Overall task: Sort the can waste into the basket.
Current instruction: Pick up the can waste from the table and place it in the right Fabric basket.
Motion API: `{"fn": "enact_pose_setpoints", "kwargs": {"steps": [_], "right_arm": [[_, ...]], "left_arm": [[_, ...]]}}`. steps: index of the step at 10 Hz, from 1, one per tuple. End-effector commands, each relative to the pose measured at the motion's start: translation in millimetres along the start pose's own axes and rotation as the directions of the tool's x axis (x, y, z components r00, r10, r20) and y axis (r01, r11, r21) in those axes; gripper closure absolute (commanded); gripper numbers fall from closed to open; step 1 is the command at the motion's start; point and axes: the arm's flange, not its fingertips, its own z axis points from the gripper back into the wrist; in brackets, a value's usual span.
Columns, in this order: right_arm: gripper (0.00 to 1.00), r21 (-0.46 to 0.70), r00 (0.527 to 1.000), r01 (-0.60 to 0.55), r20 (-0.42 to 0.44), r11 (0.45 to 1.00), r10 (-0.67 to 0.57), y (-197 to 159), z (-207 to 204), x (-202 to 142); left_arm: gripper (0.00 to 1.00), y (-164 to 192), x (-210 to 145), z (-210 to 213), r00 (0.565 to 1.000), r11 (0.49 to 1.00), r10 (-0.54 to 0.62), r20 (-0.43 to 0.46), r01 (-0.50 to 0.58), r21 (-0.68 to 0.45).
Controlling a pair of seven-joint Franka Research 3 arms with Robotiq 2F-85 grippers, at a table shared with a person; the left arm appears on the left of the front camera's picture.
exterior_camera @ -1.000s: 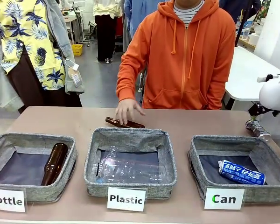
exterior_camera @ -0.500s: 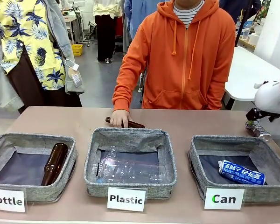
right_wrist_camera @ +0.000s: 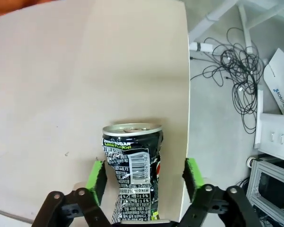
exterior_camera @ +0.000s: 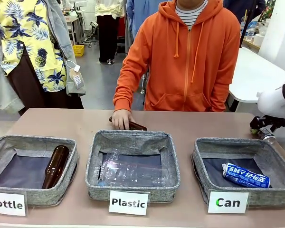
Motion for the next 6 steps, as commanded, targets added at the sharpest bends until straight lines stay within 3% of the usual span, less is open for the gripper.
{"fn": "enact_pose_setpoints", "kwargs": {"steps": [1,3,4,6], "right_arm": [[1.0,0.039,1.0,-0.009,-0.016,0.999,0.01,-9.3,3.2,9.6],[1.0,0.037,1.0,-0.013,-0.025,0.999,0.014,-8.9,3.3,9.3],[0.86,0.037,0.999,-0.014,-0.028,0.999,0.015,-8.7,3.0,8.7],[1.0,0.037,0.999,-0.015,-0.033,0.999,0.016,-8.5,2.1,8.9]], "left_arm": [[0.0,-2.1,0.9,0.3,1.0,1.0,0.001,0.012,-0.001,-0.015],[0.0,-2.1,0.9,0.3,1.0,1.0,0.001,0.012,-0.001,-0.015],[0.0,-2.1,0.9,0.3,1.0,1.0,0.001,0.012,-0.001,-0.015],[0.0,-2.1,0.9,0.3,1.0,1.0,0.001,0.012,-0.001,-0.015]]}}
